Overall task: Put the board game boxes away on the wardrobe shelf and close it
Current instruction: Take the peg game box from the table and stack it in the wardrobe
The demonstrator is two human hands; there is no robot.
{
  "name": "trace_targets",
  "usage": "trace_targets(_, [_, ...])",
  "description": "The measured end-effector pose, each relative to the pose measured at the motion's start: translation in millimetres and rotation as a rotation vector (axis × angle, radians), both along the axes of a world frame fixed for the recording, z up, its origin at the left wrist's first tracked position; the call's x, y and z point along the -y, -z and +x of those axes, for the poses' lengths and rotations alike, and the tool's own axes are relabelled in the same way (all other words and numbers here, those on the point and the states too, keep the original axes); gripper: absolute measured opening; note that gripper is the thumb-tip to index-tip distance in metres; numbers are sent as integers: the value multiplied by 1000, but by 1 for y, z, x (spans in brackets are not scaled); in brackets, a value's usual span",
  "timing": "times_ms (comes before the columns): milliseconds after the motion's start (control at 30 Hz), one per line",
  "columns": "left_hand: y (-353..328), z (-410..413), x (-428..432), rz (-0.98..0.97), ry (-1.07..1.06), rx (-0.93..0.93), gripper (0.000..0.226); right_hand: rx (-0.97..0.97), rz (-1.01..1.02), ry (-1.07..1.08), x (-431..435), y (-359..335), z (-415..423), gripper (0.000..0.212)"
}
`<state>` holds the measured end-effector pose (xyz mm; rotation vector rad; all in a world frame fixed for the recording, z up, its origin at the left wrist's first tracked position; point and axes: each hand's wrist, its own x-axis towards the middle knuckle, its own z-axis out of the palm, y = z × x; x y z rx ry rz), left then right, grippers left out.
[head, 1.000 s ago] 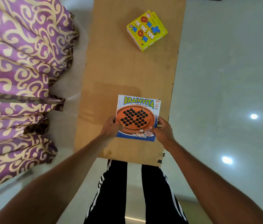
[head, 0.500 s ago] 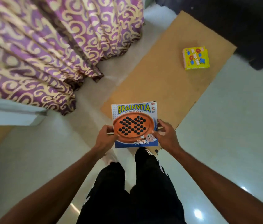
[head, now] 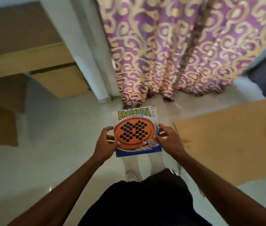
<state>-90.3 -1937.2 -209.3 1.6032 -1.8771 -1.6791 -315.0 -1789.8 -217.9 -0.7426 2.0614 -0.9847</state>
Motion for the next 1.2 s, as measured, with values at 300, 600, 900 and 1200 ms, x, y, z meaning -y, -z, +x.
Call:
trace_targets(300, [-17, 193, 34, -101, -626, -106, 63, -89, -53, -617, 184, -25, 148, 53])
trace_targets(600, [-13, 350, 78, -151, -1086, -94, 62, -74, -133, -977, 330, -28, 340, 48])
trace_targets(900, [-27, 506, 142, -155, -1438, -51, 65, 22, -76, -1265, 457, -34, 532, 58])
trace_targets(1200, [-32, 666, 178, -261, -1663, -16, 61, 30, -125, -1553, 540, -45, 750, 54])
